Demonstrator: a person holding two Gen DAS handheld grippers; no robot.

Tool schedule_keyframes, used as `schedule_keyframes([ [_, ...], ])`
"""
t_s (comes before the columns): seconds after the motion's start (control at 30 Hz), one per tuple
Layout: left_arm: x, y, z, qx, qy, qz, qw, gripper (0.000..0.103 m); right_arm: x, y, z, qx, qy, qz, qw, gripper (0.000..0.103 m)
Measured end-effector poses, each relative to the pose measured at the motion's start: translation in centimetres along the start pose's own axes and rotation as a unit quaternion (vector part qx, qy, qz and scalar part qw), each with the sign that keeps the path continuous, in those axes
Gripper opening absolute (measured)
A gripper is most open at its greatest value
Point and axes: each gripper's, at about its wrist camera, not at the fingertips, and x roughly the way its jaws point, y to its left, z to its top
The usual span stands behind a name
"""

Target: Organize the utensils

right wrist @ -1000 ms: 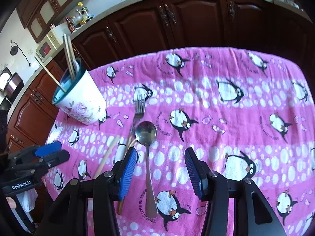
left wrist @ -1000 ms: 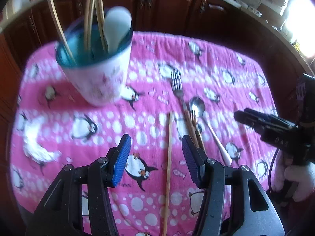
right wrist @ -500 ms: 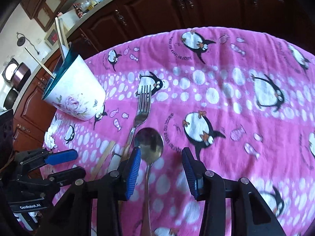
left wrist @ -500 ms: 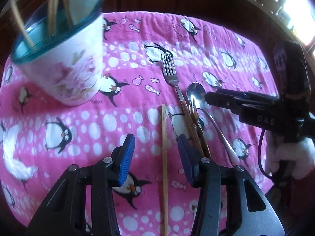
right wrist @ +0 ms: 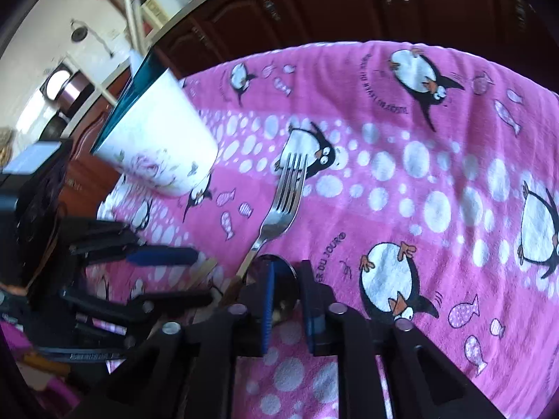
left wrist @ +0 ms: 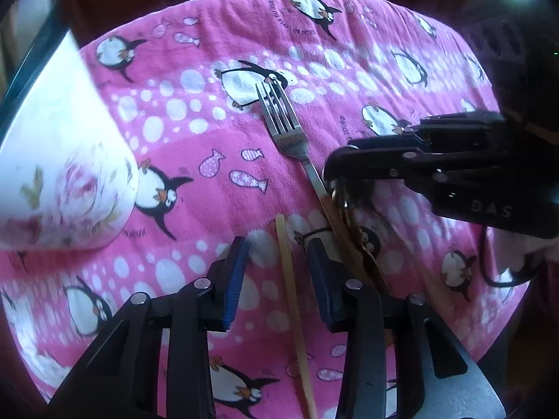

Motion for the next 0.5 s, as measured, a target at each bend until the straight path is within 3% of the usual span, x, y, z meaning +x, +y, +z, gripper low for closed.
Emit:
schedule_keyframes([
  [0.03, 0.1, -0.1, 0.1, 0.006, 0.000, 0.002, 1.0000, 0.029, -0.1, 0.1, -0.1, -0.002, 0.001, 0.000, 1.000, 0.006],
  [0.1, 0.1, -0.2, 0.3, 0.018, -0.003, 0.007, 0.9998, 0.013, -0.9, 0.1, -0.7, -0.003, -0.002, 0.000, 1.000, 0.004],
  [0.17, 0.1, 0.0, 0.4, 0.017, -0.006, 0.002, 0.9998, 0.009, -1.9, -0.2, -1.8, 0.000, -0.004, -0.003, 1.000, 0.004],
  [0.3, 0.0, 0.8, 0.1, 0.007, -0.013, -0.008, 0.9999, 0.008, -3.0, -1.1, -4.4, 0.026, 0.002, 0.006, 1.000, 0.004],
  [0.5, -0.8, 1.3, -0.7, -0.024, -0.021, -0.021, 0.9993, 0.005, -3.0, -1.3, -5.3, 0.047, -0.015, 0.009, 0.999, 0.006],
])
